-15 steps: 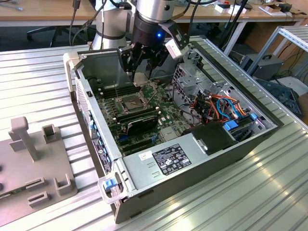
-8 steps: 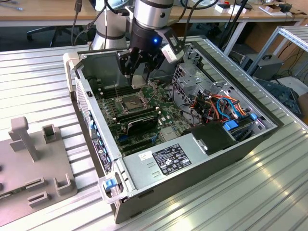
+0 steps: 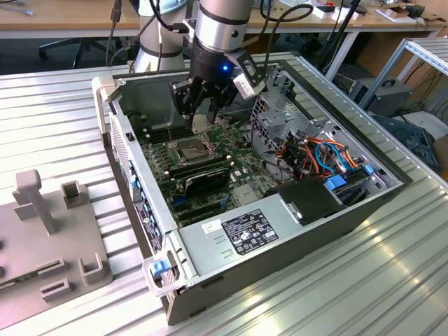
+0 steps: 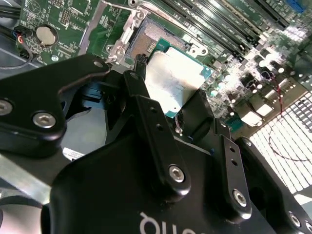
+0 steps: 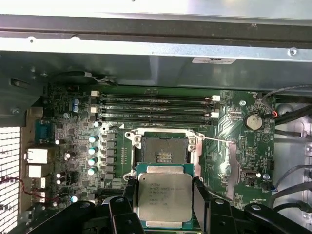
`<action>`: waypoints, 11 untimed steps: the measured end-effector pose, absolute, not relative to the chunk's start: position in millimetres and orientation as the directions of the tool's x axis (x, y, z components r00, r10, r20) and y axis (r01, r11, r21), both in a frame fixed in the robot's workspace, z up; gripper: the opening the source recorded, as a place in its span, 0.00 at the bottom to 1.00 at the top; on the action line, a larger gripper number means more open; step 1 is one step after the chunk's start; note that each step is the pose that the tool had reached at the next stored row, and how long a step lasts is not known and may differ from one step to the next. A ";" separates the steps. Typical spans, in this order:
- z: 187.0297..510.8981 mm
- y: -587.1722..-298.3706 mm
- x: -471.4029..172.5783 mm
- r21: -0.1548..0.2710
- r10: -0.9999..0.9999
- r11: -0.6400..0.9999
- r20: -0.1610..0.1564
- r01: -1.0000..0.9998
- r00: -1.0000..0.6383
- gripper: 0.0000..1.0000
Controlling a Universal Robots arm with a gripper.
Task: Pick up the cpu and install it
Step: 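Pick up the cpu and move it towards the insertion slot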
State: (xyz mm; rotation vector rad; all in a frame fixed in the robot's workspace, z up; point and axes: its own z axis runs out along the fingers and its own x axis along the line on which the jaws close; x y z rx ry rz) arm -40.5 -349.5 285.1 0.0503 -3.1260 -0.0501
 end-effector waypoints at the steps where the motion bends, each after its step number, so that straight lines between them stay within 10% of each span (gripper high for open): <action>1: 282.3 -348.8 -40.1 0.032 -0.032 0.999 0.015 -0.032 -0.999 0.55; 11: 268.1 -342.1 -39.8 0.032 -0.032 0.999 0.015 -0.032 -0.999 0.55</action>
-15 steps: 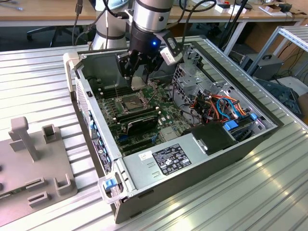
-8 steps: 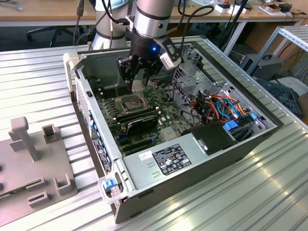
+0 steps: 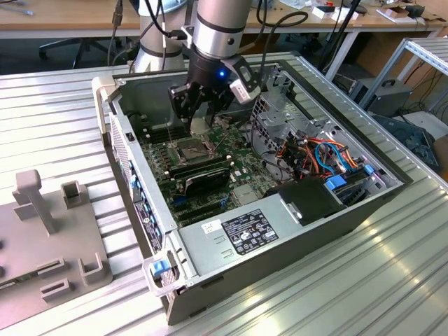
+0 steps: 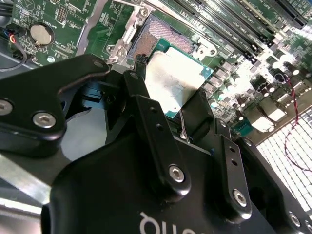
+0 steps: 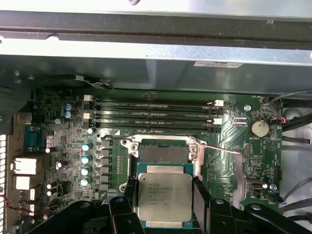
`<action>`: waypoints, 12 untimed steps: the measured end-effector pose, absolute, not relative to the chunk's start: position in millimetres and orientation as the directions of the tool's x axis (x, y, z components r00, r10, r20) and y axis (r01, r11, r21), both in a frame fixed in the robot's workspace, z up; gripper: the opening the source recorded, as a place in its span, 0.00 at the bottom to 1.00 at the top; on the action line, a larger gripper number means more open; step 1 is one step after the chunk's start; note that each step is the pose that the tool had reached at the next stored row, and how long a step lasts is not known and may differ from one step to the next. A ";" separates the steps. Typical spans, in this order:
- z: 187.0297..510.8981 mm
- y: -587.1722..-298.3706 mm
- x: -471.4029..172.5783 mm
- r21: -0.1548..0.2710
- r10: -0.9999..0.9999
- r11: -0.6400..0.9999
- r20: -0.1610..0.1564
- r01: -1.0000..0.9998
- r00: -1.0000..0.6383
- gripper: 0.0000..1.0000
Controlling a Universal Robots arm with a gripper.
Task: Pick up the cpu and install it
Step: 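Pick up the cpu and move it towards the insertion slot, then place the cpu into insertion slot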
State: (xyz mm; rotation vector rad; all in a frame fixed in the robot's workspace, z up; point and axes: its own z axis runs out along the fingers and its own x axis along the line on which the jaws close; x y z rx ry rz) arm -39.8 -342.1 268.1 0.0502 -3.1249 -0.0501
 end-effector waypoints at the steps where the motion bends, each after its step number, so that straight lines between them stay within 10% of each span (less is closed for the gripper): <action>1: 266.2 -341.7 -39.8 0.032 -0.032 0.999 0.015 -0.032 -0.999 0.55; 12: 265.0 -339.9 -39.8 0.032 -0.032 0.999 0.015 -0.032 -0.999 0.55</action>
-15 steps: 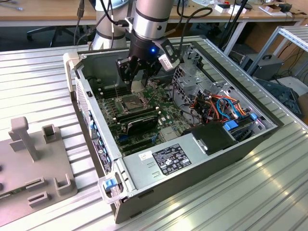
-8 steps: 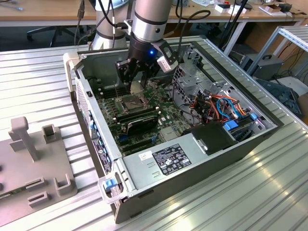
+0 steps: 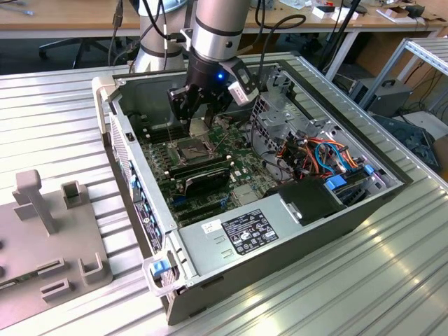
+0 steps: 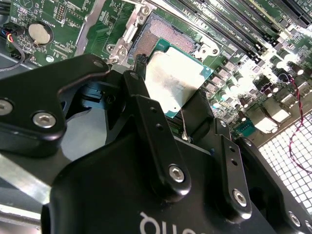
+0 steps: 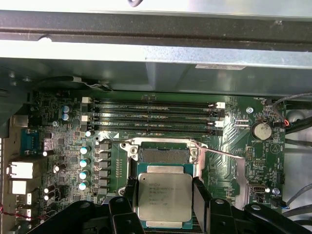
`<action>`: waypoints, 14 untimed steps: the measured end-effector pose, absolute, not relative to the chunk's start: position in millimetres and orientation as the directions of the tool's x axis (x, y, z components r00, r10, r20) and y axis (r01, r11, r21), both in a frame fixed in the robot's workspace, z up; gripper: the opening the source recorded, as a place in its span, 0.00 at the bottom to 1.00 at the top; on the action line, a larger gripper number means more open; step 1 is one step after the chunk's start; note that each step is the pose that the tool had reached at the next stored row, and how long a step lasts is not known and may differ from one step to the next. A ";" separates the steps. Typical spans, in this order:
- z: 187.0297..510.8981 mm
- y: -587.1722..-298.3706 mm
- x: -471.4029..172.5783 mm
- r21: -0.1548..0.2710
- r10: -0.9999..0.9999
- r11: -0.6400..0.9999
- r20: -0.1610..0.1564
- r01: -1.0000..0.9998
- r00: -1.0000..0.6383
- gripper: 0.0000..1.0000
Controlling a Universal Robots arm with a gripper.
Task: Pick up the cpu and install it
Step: 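Place the cpu into insertion slot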
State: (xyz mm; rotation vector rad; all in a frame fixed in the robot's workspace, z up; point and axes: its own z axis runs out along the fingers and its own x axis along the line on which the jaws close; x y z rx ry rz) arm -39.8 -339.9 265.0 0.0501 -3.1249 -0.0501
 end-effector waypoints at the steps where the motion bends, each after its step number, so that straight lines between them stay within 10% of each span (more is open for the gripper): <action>1: 265.0 -339.8 -39.8 0.032 -0.032 0.999 0.015 -0.032 -0.999 0.55; 14: 264.8 -339.8 -39.8 0.032 0.054 0.998 0.015 0.054 -0.998 0.55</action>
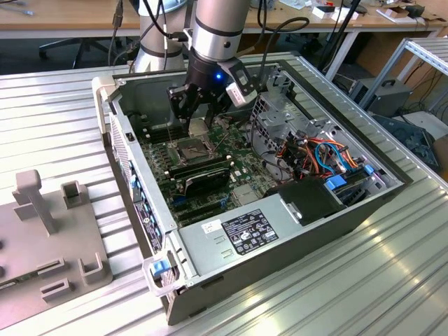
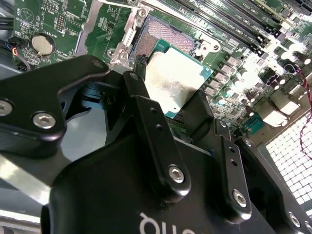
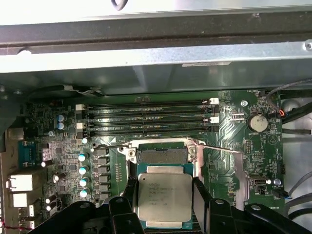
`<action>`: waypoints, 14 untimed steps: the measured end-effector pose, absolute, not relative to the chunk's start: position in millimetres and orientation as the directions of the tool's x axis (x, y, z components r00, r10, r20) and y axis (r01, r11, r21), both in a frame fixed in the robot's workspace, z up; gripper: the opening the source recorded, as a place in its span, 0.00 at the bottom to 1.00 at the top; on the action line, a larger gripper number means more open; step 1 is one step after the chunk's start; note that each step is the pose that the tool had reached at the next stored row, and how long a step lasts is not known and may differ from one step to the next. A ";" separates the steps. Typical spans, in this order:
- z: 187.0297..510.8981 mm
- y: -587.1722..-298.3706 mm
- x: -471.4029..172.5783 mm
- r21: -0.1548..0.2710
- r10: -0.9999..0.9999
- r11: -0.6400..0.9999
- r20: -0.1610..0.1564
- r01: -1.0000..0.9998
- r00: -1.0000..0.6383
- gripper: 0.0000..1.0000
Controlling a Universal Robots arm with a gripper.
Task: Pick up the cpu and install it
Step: 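Place the cpu into insertion slot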
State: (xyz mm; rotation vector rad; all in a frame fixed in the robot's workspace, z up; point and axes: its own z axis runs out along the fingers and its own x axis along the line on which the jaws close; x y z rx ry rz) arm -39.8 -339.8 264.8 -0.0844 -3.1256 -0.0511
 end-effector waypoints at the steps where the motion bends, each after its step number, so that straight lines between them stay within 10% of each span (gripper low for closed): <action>1: 264.8 -339.8 -39.8 0.032 0.054 0.998 0.015 0.054 -0.998 0.55; 14: 264.2 -339.8 -39.8 0.032 0.220 0.975 0.015 0.220 -0.975 0.55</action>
